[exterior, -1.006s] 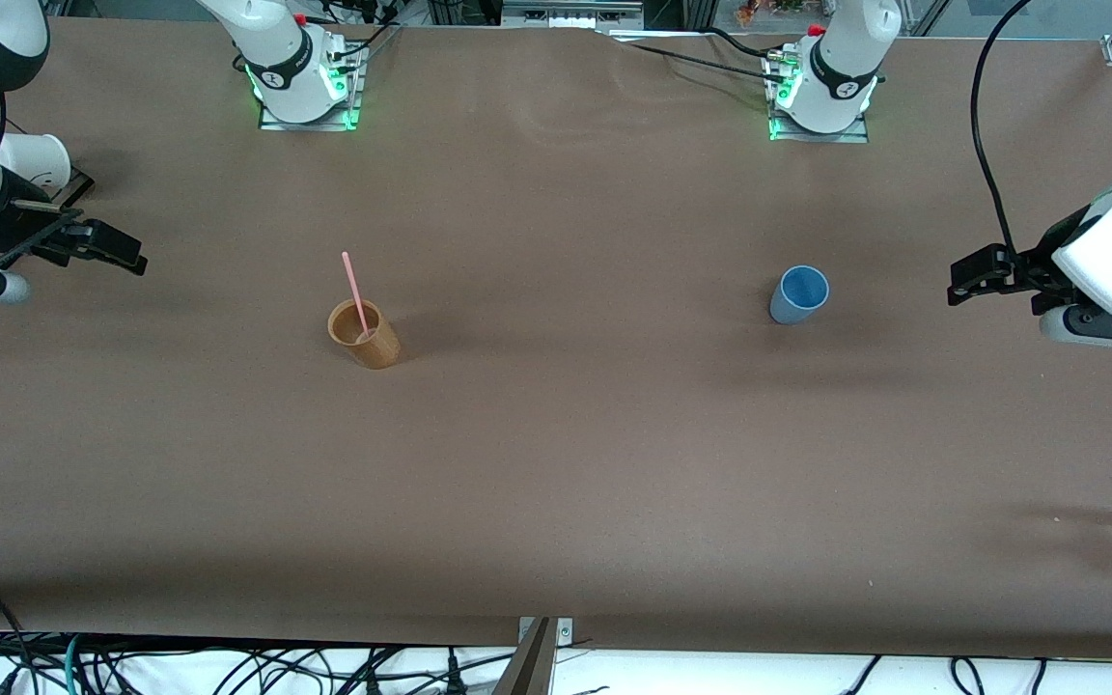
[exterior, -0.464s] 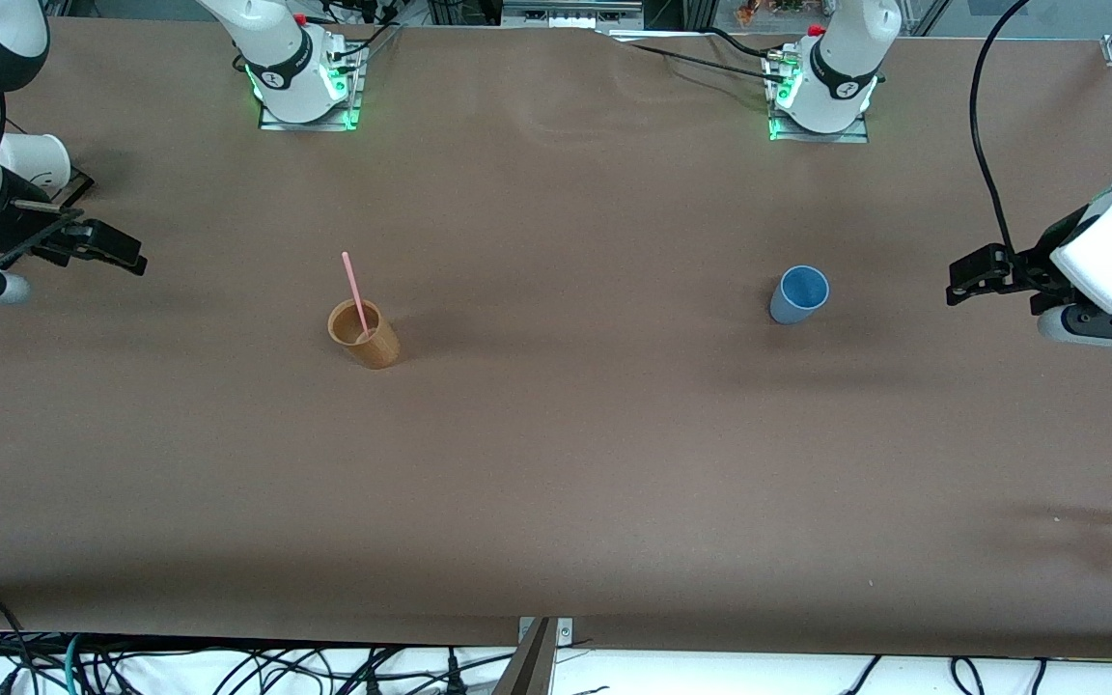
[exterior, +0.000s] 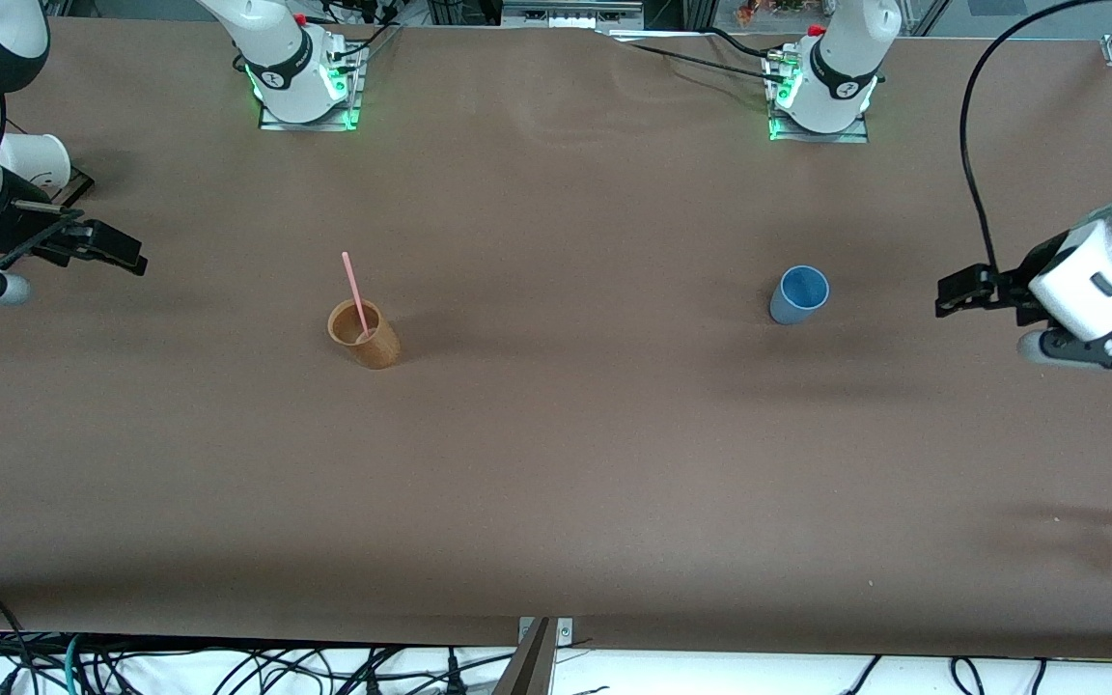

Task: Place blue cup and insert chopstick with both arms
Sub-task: 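Reach the left gripper down to the light-blue cup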

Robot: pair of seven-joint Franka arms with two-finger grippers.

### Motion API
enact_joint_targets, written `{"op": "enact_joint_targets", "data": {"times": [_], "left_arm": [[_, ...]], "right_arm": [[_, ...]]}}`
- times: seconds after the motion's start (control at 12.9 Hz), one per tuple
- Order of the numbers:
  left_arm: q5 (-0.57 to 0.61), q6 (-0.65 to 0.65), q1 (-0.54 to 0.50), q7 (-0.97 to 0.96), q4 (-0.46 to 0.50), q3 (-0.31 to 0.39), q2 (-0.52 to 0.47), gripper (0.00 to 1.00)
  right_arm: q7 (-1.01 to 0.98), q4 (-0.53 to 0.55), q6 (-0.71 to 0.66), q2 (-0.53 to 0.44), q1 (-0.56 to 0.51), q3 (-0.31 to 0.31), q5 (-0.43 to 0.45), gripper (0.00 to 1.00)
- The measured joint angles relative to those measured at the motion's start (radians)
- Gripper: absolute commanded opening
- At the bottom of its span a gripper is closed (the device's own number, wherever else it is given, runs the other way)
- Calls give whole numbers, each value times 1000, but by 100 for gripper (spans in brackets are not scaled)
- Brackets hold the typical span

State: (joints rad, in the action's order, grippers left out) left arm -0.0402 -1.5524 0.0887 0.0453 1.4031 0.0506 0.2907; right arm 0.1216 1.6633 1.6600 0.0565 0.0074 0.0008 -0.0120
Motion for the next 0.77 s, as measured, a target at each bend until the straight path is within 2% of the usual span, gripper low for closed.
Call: {"op": "enact_joint_targets", "data": {"times": [0.23,0.39,0.62,0.77], "left_arm": [[0,-8,0,0,17,0,84,100],[1,-72,6,0,68,-2,117,100],[17,-252,16,0,234,-5,105,100],[31,-365,31,0,377,-11,41,100]], "right_arm": [[0,0,0,0,0,0,0,100],[0,0,0,0,0,0,0,100],[0,0,-10,0,0,0,0,100],[0,0,-18,0,0,0,0,100]]}}
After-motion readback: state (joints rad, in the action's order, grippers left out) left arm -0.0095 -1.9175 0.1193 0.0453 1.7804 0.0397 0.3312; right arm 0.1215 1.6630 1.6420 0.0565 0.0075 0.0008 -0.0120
